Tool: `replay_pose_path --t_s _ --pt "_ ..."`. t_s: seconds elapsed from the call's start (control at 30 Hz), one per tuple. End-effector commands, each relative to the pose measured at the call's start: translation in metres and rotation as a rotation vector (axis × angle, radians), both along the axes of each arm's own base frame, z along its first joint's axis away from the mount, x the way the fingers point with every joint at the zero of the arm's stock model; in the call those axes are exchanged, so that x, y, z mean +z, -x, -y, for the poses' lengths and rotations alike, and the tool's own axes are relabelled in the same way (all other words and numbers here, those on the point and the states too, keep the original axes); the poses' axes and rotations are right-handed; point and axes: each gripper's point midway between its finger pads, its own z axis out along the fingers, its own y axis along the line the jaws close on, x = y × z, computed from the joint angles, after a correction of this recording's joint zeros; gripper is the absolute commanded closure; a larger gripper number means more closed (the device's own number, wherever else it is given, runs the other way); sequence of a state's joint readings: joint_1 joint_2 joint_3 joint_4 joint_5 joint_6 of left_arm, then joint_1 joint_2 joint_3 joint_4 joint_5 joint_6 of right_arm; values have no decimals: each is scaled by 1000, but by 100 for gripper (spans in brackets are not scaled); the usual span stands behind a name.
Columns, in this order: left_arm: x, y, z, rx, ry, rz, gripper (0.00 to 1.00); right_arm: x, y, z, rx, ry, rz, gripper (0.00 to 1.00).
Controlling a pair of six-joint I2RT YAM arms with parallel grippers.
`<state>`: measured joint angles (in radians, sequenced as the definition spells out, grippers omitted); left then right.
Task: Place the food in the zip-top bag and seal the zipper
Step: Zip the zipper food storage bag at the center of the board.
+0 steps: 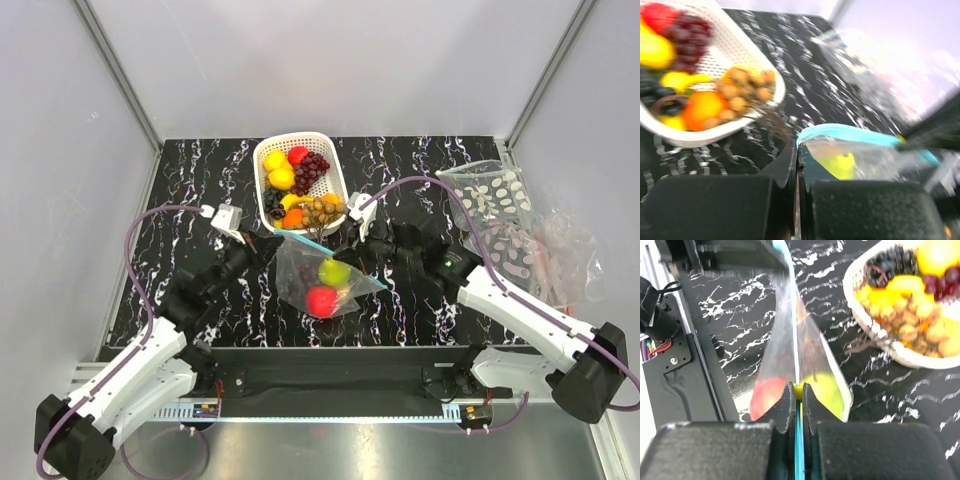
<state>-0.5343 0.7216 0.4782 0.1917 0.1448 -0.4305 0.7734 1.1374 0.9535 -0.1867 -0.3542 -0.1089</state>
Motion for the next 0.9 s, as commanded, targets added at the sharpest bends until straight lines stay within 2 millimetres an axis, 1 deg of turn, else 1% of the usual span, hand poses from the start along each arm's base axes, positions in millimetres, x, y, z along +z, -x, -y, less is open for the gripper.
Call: replay_pose_path --t_s 0.0,0.1,0.13,0.17,0.23,0.27,0.3,0.37,0.5,0.6,0.63,0.67,0.73,0.77,0.83,0.87 --pt "21 -36 -52 302 57 65 100 -5 3 25 -124 31 -94 100" --pt "19 -44 -65 369 22 76 100 -11 9 38 -187 40 -143 100" --pt "20 -47 -66 378 13 77 100 -7 12 42 -196 33 -143 100" --pt "20 -48 -68 385 0 81 100 -10 16 47 -204 46 -161 100" --pt "24 -50 -69 395 -4 86 100 -6 18 54 -236 45 -177 100" --pt "25 -50 -70 396 -5 88 100 -11 23 59 -246 75 -206 100" --pt "25 -50 -71 401 -7 89 100 -8 23 61 -264 75 -218 100" --pt "28 -50 -73 410 -10 96 100 -15 27 66 -278 109 -257 100" --pt "31 -48 -75 415 -18 106 100 -19 33 70 -290 117 -287 100" --pt "31 -48 -75 413 -22 106 100 -14 32 76 -315 110 -269 98" --pt "31 -48 -74 407 -22 109 100 -11 32 78 -325 100 -259 96" --pt "32 -47 -75 407 -21 112 100 -9 32 78 -328 95 -256 89" --pt "32 -46 -71 387 -20 116 100 -2 33 76 -316 72 -244 70" --pt "34 -45 -70 380 -14 121 100 2 31 74 -310 55 -232 52" --pt "34 -44 -67 357 -9 128 100 11 29 67 -282 18 -207 40" --pt "35 -43 -66 352 -7 129 100 13 29 64 -271 13 -201 34"
